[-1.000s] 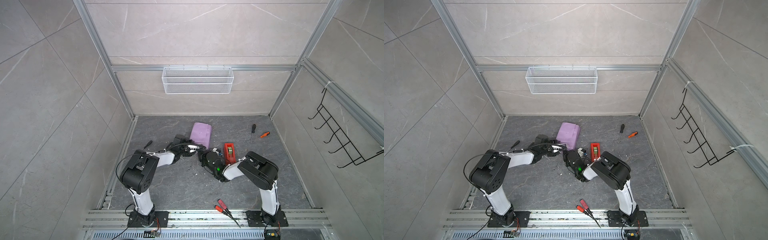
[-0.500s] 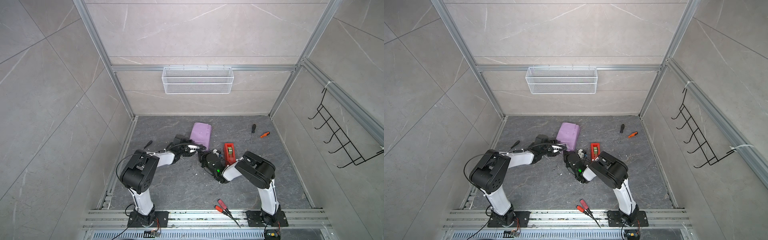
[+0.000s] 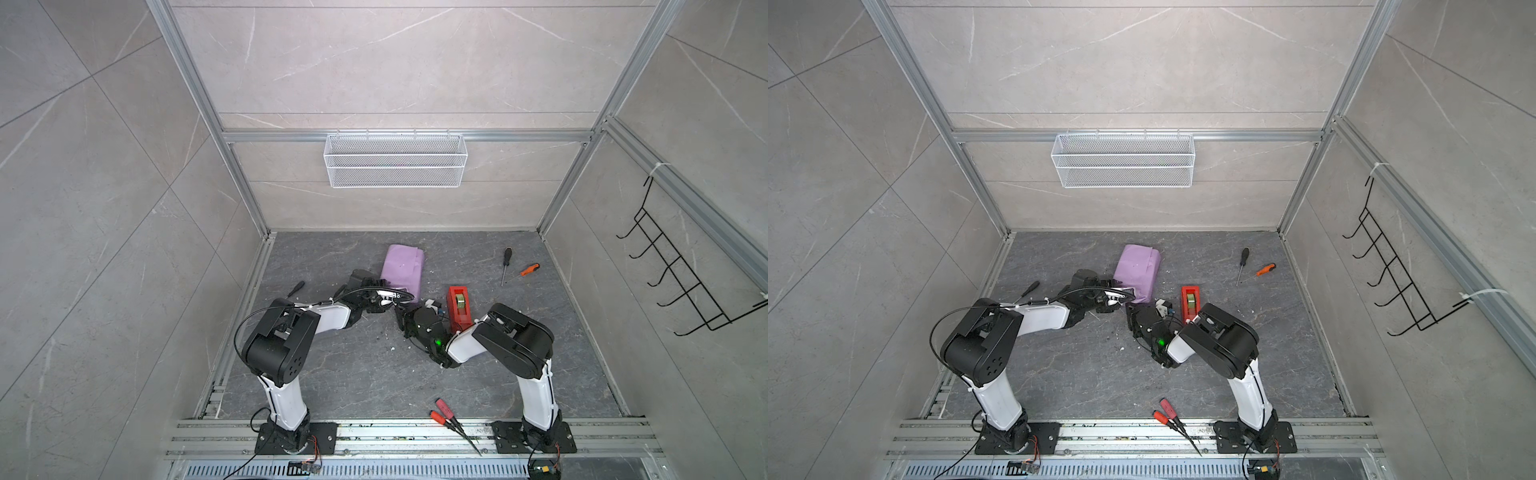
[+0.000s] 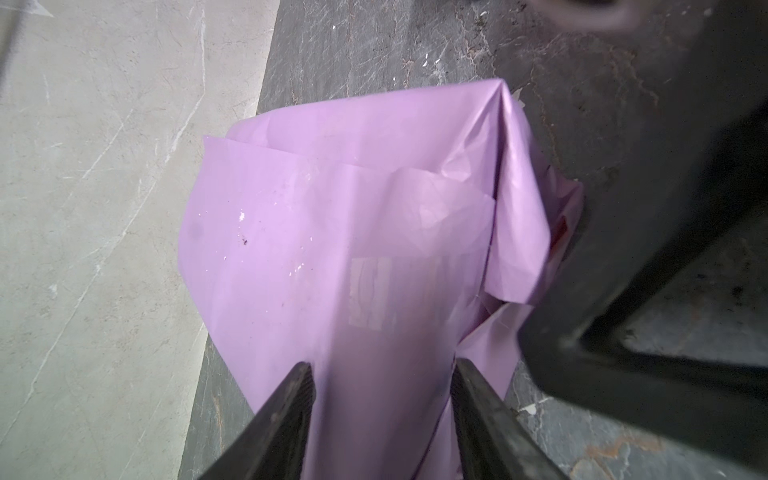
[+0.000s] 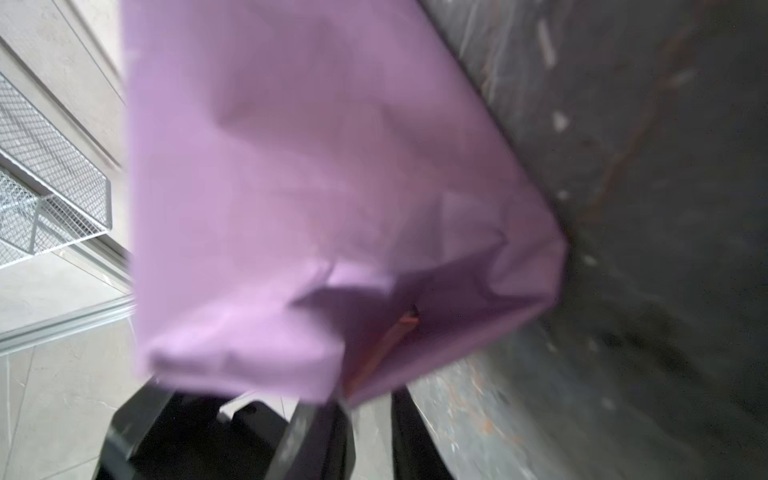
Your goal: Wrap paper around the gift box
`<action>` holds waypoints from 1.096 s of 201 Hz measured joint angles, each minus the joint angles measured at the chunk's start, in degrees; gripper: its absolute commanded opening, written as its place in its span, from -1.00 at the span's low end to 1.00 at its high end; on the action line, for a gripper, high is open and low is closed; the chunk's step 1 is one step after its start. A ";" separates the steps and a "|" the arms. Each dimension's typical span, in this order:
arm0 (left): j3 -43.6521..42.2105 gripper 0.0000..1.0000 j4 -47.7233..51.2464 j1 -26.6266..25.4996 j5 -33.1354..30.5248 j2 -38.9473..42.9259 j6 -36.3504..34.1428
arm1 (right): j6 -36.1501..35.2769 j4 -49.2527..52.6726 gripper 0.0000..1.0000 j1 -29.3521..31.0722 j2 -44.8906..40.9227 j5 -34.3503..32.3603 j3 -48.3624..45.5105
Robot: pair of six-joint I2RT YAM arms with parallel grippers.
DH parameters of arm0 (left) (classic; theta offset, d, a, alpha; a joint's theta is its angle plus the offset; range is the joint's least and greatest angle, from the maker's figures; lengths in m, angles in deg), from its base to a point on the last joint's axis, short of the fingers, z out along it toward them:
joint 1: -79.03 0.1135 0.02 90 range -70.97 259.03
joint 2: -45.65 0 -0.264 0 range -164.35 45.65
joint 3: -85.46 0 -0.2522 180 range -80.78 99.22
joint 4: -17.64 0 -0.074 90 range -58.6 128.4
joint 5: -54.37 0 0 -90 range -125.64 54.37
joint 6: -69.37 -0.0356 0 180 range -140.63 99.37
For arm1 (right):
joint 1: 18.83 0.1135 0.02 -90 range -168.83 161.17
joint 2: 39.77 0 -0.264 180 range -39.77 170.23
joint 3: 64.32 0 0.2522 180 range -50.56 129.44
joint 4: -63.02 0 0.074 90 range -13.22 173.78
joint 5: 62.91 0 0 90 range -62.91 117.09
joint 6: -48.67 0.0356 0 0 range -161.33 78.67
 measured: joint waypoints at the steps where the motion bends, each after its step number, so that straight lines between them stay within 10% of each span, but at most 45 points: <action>1: 0.00 0.11 -0.02 -0.02 0.00 0.00 0.00 | -0.02 0.02 -0.75 0.00 -0.11 0.00 -0.13; 28: 0.00 0.11 -0.02 -0.02 0.00 0.00 0.00 | -0.90 0.26 -1.00 0.00 -4.04 -0.04 -4.76; 220: 0.02 0.11 -0.66 -0.07 -0.04 -0.28 0.00 | -2.56 3.87 -1.00 -4.66 2.05 4.79 5.35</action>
